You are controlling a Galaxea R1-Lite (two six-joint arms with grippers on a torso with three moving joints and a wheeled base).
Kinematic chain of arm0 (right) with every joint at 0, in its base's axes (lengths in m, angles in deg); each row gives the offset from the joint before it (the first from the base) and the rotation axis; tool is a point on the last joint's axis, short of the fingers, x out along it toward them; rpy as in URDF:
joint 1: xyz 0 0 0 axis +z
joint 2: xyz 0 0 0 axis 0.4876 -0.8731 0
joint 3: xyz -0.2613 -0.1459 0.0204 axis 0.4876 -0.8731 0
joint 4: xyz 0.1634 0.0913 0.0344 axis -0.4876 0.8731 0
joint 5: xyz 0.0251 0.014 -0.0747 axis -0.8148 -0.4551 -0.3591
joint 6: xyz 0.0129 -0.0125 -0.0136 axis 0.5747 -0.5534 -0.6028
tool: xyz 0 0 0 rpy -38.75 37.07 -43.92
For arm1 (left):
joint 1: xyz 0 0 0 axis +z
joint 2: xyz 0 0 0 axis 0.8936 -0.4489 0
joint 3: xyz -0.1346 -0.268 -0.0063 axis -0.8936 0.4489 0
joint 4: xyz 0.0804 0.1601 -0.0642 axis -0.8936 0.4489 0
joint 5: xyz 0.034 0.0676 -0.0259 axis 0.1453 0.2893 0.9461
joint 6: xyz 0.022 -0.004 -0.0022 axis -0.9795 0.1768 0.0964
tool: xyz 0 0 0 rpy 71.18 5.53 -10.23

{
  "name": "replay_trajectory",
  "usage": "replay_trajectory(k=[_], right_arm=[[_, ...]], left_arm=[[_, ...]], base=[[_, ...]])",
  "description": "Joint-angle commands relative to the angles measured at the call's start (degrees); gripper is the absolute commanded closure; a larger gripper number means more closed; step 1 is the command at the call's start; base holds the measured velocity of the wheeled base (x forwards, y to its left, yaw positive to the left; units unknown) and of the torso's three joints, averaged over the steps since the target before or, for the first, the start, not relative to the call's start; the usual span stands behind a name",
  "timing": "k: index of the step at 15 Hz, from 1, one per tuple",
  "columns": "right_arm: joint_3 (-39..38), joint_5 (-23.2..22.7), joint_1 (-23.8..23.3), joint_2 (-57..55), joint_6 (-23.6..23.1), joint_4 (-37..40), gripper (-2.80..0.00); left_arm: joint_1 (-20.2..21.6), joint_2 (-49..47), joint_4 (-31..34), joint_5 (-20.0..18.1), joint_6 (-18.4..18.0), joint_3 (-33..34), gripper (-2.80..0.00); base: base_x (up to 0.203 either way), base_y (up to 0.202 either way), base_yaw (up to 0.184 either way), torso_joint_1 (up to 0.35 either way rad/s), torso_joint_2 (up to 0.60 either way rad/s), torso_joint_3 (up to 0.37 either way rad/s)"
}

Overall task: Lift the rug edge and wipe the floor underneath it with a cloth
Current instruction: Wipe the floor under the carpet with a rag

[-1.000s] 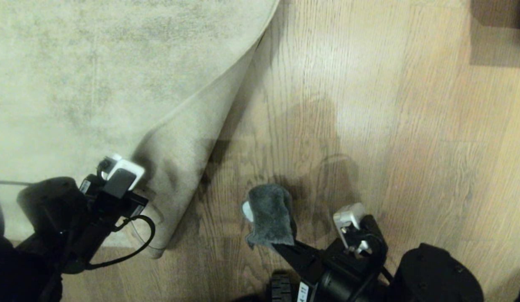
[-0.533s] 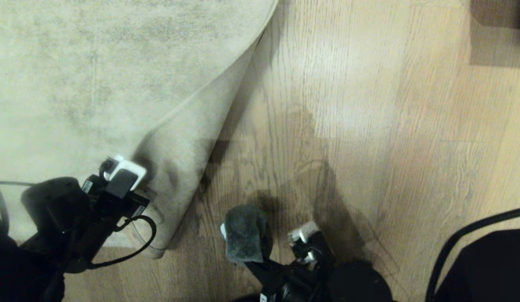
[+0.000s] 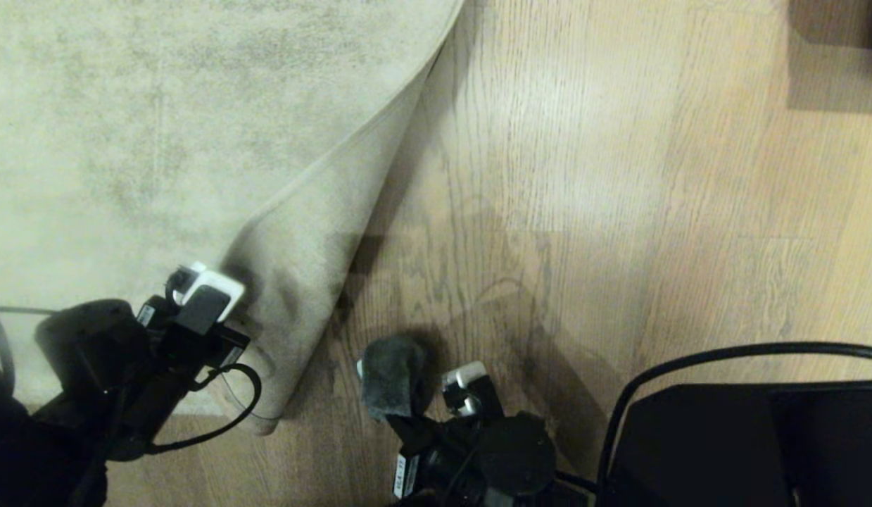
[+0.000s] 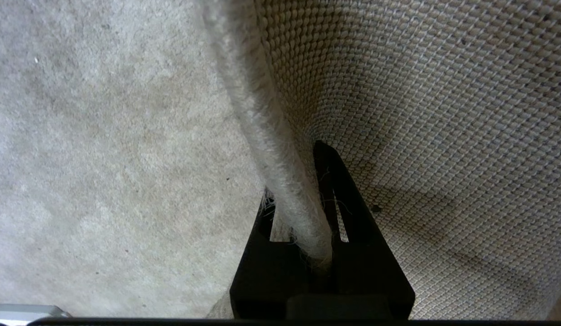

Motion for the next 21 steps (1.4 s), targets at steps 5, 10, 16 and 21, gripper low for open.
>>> replay_trajectory(k=[5, 10, 16, 21], right_arm=[[7.2, 0.1, -7.1, -2.7, -3.4, -2.8, 0.0], [8.4, 0.0, -10.9, 4.6, -4.3, -2.8, 0.0], [0.1, -0.1, -13.2, 16.3, -7.1, -2.8, 0.0], [-9.8, -0.1, -13.2, 26.2, -9.6, -2.8, 0.0]], left_arm=[[0.0, -0.8, -0.5, 0.6, 0.0, -0.5, 0.0], [0.0, -0.7, -0.5, 0.6, -0.1, -0.5, 0.0], [0.0, -0.5, -0.5, 0.6, -0.1, -0.5, 0.0], [0.0, -0.5, -0.5, 0.6, -0.1, -0.6, 0.0]], base=[[0.0, 0.0, 0.0, 0.0, 0.0, 0.0], [0.0, 0.0, 0.0, 0.0, 0.0, 0.0], [0.0, 0.0, 0.0, 0.0, 0.0, 0.0], [0.0, 0.0, 0.0, 0.0, 0.0, 0.0]])
